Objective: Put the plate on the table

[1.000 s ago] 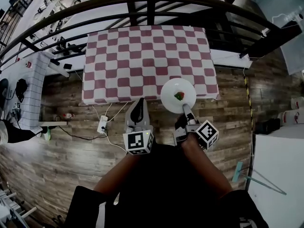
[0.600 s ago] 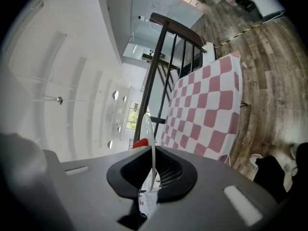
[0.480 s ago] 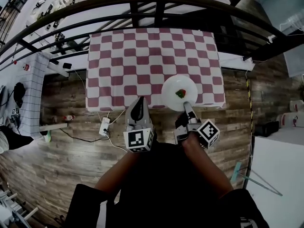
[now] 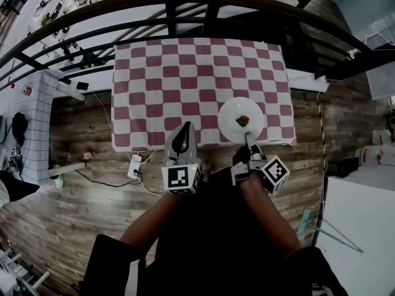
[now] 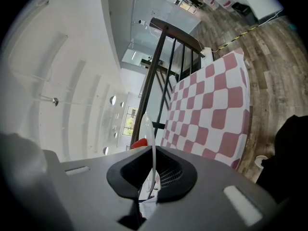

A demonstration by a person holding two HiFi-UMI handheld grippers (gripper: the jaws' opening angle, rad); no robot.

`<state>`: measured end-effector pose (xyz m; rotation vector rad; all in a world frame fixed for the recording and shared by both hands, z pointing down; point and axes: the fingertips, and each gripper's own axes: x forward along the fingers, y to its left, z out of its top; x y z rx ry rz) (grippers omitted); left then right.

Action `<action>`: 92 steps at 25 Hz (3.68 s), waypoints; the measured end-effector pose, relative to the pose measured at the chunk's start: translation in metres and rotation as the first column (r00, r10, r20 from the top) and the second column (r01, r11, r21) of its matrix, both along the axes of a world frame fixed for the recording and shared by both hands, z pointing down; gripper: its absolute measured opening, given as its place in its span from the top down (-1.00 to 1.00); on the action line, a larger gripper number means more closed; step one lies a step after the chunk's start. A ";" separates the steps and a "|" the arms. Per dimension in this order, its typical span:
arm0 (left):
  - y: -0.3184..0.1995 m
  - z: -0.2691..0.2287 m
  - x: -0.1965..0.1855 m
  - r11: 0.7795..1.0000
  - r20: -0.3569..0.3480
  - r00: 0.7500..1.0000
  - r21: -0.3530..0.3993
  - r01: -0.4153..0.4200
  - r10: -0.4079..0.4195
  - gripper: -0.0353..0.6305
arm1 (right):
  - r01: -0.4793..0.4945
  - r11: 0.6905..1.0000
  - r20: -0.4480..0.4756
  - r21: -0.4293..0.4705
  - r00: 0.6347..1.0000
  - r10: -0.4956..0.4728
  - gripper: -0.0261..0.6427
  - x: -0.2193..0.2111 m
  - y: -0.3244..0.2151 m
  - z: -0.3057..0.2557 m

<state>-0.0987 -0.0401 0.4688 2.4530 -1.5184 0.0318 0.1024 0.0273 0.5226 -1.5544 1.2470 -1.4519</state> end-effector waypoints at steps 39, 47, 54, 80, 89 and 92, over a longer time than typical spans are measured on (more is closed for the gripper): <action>-0.126 -0.003 0.083 0.995 0.036 0.994 0.016 0.103 -0.104 0.86 | 0.237 0.971 0.045 -0.031 0.971 -0.235 0.89 0.070 -0.152 0.055; -0.139 0.003 0.091 0.988 0.029 0.988 0.012 0.153 -0.153 0.86 | 0.336 0.941 0.051 -0.037 0.941 -0.334 0.89 0.070 -0.178 0.083; -0.145 0.011 0.100 0.984 0.044 0.983 -0.001 0.177 -0.176 0.86 | 0.408 0.911 0.041 -0.059 0.913 -0.407 0.89 0.064 -0.193 0.105; -0.142 0.021 0.044 0.963 0.121 0.959 -0.059 0.264 -0.255 0.86 | 0.568 0.821 0.076 -0.060 0.822 -0.564 0.89 -0.002 -0.245 0.163; -0.153 0.022 0.024 0.966 0.124 0.962 -0.062 0.253 -0.244 0.86 | 0.585 0.810 0.063 -0.034 0.811 -0.582 0.89 -0.018 -0.254 0.187; -0.155 0.025 0.016 0.963 0.124 0.960 -0.074 0.260 -0.249 0.86 | 0.581 0.814 0.071 0.014 0.811 -0.580 0.89 -0.022 -0.261 0.191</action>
